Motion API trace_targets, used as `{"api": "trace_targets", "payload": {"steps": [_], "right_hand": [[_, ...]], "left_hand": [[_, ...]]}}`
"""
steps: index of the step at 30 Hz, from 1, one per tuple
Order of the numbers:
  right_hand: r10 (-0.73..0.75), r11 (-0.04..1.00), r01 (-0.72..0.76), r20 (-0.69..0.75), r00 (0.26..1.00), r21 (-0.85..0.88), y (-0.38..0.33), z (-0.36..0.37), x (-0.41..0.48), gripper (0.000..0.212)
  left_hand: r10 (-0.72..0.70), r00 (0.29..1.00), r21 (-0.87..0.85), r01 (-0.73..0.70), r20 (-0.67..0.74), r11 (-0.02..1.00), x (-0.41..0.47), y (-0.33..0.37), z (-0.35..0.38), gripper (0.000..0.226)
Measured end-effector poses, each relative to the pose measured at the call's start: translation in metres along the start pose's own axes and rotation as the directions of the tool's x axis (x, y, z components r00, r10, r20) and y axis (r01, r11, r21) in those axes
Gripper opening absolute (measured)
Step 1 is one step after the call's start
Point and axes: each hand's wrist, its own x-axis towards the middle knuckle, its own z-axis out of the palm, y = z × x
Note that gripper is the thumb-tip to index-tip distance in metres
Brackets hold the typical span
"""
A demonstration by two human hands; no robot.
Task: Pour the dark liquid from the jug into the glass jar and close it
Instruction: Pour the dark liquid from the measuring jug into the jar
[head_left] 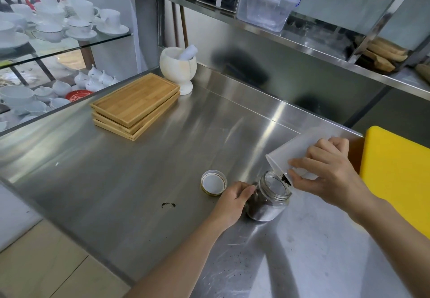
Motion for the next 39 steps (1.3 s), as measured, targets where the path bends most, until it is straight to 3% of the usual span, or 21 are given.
{"api": "trace_targets", "payload": {"steps": [3, 19, 25, 30, 39], "right_hand": [[-0.010, 1.000, 0.010, 0.003, 1.000, -0.009, -0.0006, 0.0001, -0.0002, 0.018], [-0.018, 1.000, 0.019, -0.014, 1.000, 0.009, -0.0041, 0.0049, -0.0024, 0.027], [-0.015, 0.998, 0.016, -0.031, 0.999, 0.053, -0.0044, 0.0063, -0.0026, 0.044], [-0.031, 0.999, 0.032, -0.043, 0.999, 0.031, -0.0069, 0.0043, -0.0008, 0.029], [-0.006, 1.000, 0.007, -0.034, 0.999, 0.028, -0.0045, 0.0041, -0.0026, 0.034]], "left_hand": [[-0.006, 1.000, -0.001, 0.006, -0.003, 1.000, 0.0007, -0.0018, 0.0003, 0.018], [-0.003, 1.000, -0.012, 0.003, 0.010, 1.000, 0.0032, -0.0053, 0.0010, 0.020], [0.000, 1.000, 0.004, 0.000, 0.010, 1.000, 0.0029, -0.0031, -0.0001, 0.021], [0.003, 1.000, 0.007, -0.003, 0.006, 1.000, 0.0034, -0.0035, 0.0001, 0.019], [0.018, 1.000, 0.038, -0.019, 0.016, 0.999, 0.0016, -0.0013, -0.0018, 0.016]]}}
